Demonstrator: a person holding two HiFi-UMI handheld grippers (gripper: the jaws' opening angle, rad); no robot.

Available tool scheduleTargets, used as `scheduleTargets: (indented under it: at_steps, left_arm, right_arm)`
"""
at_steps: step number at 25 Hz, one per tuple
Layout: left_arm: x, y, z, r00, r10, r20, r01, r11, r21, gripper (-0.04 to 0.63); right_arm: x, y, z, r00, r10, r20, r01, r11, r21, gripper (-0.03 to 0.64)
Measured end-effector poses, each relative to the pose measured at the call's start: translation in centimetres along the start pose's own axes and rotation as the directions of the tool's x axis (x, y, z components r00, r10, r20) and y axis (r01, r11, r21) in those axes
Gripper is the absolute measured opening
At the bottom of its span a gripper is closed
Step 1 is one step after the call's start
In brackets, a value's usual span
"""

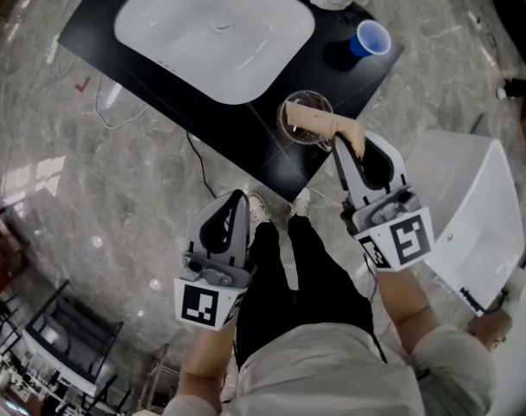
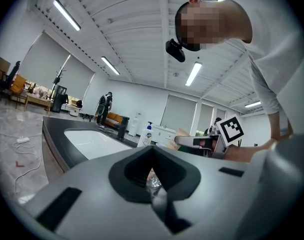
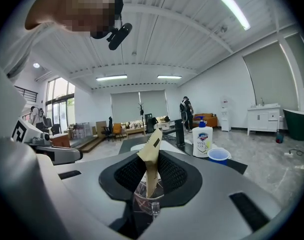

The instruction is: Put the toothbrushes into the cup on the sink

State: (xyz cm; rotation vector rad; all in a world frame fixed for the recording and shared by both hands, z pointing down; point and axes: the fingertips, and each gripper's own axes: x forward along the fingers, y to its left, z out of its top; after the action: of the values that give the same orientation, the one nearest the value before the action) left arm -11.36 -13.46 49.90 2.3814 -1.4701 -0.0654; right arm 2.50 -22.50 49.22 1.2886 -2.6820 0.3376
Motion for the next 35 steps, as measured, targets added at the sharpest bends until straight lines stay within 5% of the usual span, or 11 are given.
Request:
scheduleTargets:
  at_steps: [35]
  left_arm:
    - [-1.1, -2.2, -0.3, 1.000, 0.003, 0.009, -0.003, 1.000, 0.022, 0.003]
  right_arm:
    - [-4.3, -3.4, -1.0, 0.993, -0.116, -0.036, 0.116, 0.993, -0.012, 0.173]
